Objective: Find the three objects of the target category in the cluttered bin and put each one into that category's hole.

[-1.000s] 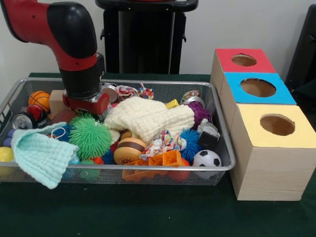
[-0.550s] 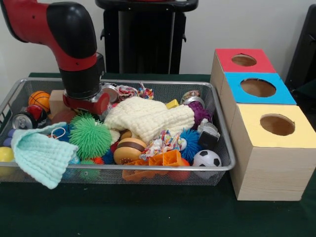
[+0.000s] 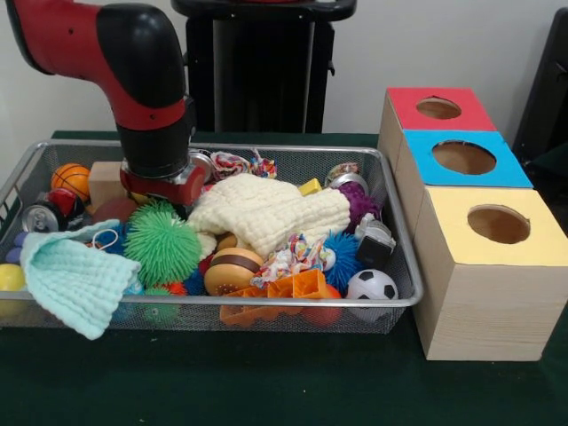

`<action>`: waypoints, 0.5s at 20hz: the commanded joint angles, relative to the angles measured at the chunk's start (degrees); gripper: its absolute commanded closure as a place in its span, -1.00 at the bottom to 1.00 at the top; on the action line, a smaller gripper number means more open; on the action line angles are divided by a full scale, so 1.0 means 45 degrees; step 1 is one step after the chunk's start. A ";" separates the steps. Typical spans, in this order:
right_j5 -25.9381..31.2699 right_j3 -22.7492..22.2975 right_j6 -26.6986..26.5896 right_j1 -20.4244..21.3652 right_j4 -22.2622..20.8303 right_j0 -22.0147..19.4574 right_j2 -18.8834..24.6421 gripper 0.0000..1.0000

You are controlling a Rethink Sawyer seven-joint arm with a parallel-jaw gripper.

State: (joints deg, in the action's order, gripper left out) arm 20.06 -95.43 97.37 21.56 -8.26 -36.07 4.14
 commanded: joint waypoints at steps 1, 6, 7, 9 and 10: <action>0.1506 0.1300 0.0769 -0.0407 -0.0008 0.0428 0.0146 1.00; 0.1644 0.1203 0.0726 -0.0283 0.0026 0.0331 0.0214 1.00; 0.1608 0.1197 0.0743 -0.0294 0.0024 0.0319 0.0215 1.00; 0.1601 0.1202 0.0758 -0.0313 0.0039 0.0309 0.0245 1.00; 0.1582 0.1201 0.0752 -0.0320 0.0036 0.0298 0.0264 1.00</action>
State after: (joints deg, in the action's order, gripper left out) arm 22.78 -93.92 97.37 21.54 -8.26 -34.89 3.15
